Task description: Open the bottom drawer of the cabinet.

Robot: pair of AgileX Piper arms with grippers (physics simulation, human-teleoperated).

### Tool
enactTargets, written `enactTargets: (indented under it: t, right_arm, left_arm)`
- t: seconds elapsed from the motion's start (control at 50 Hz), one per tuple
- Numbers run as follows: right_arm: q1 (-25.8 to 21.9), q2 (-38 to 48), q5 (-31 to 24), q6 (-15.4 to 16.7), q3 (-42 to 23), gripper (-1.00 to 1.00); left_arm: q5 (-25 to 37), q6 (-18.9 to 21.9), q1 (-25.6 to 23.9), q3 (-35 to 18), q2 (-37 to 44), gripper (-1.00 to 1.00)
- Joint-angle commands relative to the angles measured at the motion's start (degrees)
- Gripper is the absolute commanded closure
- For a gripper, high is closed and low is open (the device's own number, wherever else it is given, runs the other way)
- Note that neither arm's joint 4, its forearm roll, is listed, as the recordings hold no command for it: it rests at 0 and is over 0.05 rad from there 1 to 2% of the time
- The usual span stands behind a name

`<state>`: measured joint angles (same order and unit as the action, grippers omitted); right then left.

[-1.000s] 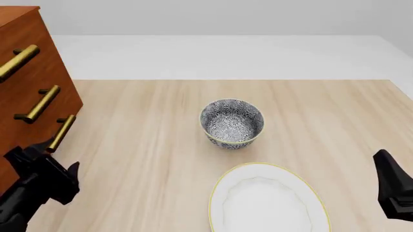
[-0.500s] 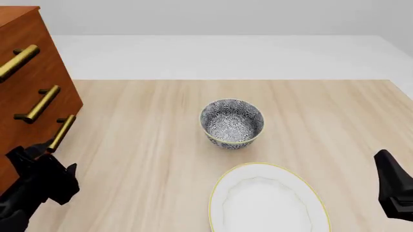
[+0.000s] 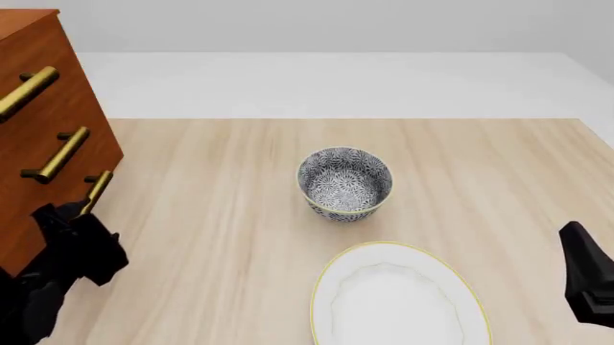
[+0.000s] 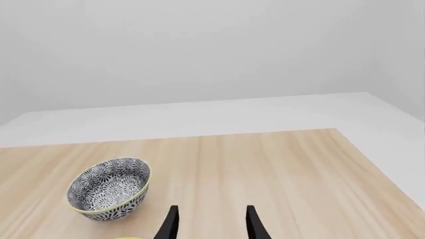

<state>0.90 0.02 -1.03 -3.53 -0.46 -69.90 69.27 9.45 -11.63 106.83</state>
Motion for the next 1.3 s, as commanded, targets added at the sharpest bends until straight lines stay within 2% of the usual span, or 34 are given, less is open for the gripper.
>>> enactTargets:
  t: [0.02,0.7,0.88,1.22,1.24,1.3]
  right_arm:
    - [0.4,0.0,0.0,0.0,0.0,-1.00]
    - [0.5,0.0,0.1,-0.5,0.3,-1.00]
    - [0.5,0.0,0.2,-0.7,0.3,-1.00]
    - [0.7,0.0,0.2,-0.8,0.4,-1.00]
    - [0.7,0.0,0.2,-0.8,0.4,-1.00]
    - [0.7,0.0,0.2,-0.9,0.4,-1.00]
  left_arm:
    - [0.0,1.5,1.4,-3.8,4.9,-1.00]
    - [0.0,4.1,5.9,-3.8,5.7,-1.00]
    - [0.0,4.7,7.3,-2.1,4.6,-1.00]
    - [0.0,4.7,7.6,-1.3,3.6,-1.00]
    - [0.0,4.8,7.5,-1.3,3.5,1.00]
    - [0.0,4.6,7.3,-1.5,3.5,1.00]
